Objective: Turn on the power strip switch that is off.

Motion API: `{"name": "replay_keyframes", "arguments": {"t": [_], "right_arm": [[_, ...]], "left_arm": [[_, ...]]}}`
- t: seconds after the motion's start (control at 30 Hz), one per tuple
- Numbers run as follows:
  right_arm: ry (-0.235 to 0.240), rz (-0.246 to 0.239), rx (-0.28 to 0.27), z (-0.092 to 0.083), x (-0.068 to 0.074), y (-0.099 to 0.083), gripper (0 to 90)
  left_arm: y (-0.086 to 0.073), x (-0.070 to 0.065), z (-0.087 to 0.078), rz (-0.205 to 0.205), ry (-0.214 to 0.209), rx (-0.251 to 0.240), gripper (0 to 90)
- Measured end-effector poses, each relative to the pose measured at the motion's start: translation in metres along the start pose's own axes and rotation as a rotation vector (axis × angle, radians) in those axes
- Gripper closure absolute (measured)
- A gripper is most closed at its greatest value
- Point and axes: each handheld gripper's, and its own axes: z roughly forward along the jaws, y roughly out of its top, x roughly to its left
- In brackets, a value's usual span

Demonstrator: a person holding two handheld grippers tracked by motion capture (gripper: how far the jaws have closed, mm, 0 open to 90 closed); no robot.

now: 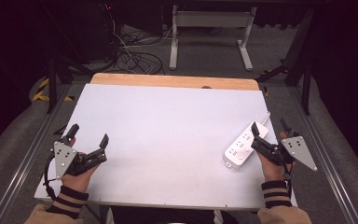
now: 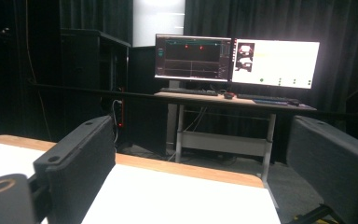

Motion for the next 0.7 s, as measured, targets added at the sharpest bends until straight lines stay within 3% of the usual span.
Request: {"name": "replay_keyframes", "arguments": {"t": [0.7], "right_arm": [[-0.003, -0.011, 0.019, 0.0011, 0.0026, -0.0015, 7.2]], "left_arm": [[0.0002, 0.0, -0.0003, -0.003, 0.001, -0.002, 3.4]]}}
